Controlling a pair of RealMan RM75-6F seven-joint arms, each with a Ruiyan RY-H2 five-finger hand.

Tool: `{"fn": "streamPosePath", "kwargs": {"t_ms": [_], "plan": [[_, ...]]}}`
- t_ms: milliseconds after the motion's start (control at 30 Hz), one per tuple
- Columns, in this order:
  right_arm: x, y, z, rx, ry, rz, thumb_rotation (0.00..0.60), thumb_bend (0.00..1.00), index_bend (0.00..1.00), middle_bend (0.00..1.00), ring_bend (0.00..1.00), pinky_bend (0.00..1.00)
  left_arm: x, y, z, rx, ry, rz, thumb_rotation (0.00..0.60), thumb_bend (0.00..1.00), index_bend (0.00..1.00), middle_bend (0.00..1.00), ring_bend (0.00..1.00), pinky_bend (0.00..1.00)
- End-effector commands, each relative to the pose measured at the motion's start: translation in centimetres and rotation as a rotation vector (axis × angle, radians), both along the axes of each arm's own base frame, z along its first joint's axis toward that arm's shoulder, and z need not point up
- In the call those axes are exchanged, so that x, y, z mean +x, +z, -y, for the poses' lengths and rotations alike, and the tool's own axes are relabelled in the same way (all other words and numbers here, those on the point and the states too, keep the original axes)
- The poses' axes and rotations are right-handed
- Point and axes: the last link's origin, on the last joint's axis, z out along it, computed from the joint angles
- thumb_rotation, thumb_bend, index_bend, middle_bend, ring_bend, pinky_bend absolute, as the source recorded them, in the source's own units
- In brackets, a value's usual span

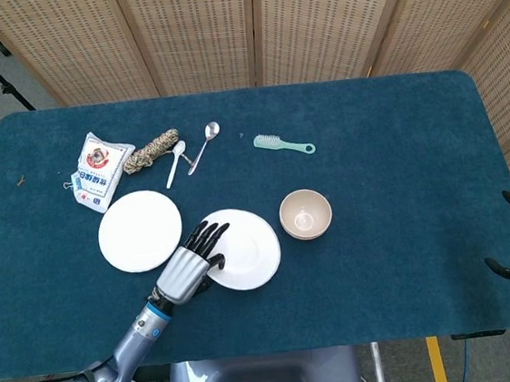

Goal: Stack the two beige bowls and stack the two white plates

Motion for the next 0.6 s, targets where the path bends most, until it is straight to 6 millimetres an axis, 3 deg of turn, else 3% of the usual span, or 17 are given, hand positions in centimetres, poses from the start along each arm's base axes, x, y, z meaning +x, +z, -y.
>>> {"fn": "streamPosePath", "kwargs": {"t_ms": [33, 600], "plan": [[0.0, 0.0, 0.0, -0.001, 0.001, 0.002, 0.600, 0.00, 0.00, 0.00, 0.00, 0.00, -0.1, 0.5, -0.5, 0.019, 0.002, 0.006, 0.600, 0.50, 0.92, 0.00, 0.00, 0.00], [0.1, 0.1, 0.0, 0.001, 0.001, 0.007, 0.600, 0.00, 0.00, 0.00, 0.00, 0.00, 0.3, 6.0, -4.1, 0.193, 0.007, 0.091, 0.600, 0.49, 0.94, 0.00, 0.00, 0.00]]}}
